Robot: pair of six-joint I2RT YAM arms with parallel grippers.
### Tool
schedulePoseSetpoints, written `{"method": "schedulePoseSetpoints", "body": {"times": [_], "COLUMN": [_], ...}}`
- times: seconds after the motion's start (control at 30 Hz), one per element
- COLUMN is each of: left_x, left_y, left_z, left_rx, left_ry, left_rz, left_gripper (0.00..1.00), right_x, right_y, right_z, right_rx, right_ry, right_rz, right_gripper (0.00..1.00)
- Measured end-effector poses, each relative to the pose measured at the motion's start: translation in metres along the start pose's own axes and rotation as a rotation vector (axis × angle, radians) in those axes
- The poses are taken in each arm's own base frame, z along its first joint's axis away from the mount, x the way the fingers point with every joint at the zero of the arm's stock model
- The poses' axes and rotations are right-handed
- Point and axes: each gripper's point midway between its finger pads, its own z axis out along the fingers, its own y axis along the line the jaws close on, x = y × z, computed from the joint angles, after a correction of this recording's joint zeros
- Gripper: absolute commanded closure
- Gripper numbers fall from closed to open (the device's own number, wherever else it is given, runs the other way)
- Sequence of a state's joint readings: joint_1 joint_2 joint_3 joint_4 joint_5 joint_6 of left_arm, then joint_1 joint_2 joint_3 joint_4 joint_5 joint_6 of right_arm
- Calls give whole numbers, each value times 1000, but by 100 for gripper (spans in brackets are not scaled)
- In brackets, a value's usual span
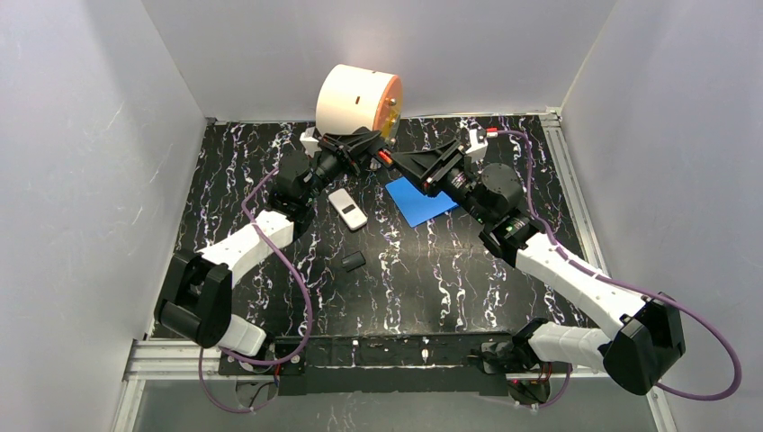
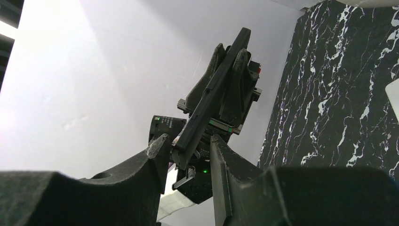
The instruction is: Load the batteries into the remote control
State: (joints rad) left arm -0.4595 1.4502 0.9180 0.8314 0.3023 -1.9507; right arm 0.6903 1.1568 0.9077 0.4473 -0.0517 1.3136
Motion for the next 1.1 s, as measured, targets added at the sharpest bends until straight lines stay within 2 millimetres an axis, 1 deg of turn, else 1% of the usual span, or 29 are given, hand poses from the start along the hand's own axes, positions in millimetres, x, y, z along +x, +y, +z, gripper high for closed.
{"method": "schedulePoseSetpoints", "body": {"times": [0.3, 0.37, 0.47, 0.57, 0.7, 0.73, 0.77, 0.8, 0.83, 0.87, 0.9, 1.0, 1.1], "left_x": [-3, -4, -3, 0, 8, 9, 9, 9, 8, 8, 10, 16, 20], "left_y": [2, 3, 6, 1, -12, -15, -17, -18, -19, -20, -21, -25, -33], "left_z": [0, 0, 1, 3, 5, 5, 5, 5, 4, 3, 3, 0, -5], "left_rx": [-2, -4, -15, -9, 26, 33, 40, 45, 47, 49, 51, 68, 95], "left_ry": [-7, -10, -9, 6, 31, 34, 34, 33, 32, 34, 39, 60, 75], "left_rz": [46, 72, 143, 242, 348, 363, 376, 384, 395, 403, 410, 439, 478], "left_gripper": [100, 100, 100, 100, 100, 100, 100, 100, 100, 100, 100, 100, 100], "right_x": [2, 2, 2, 1, 0, 0, 1, 2, 3, 4, 5, 7, 5], "right_y": [-8, -11, -17, -21, -16, -15, -14, -14, -14, -14, -17, -23, -17], "right_z": [-1, -2, -5, -9, -9, -9, -8, -7, -5, -4, -3, -3, -4], "right_rx": [36, 52, 94, 143, 176, 178, 182, 185, 188, 191, 197, 210, 179], "right_ry": [7, 8, 6, 5, 17, 21, 30, 37, 49, 57, 62, 74, 62], "right_rz": [28, 30, 33, 34, 20, 14, 7, 1, -11, -12, -19, -40, -60], "right_gripper": [68, 73, 75, 75, 78, 76, 70, 61, 49, 40, 34, 25, 19]}}
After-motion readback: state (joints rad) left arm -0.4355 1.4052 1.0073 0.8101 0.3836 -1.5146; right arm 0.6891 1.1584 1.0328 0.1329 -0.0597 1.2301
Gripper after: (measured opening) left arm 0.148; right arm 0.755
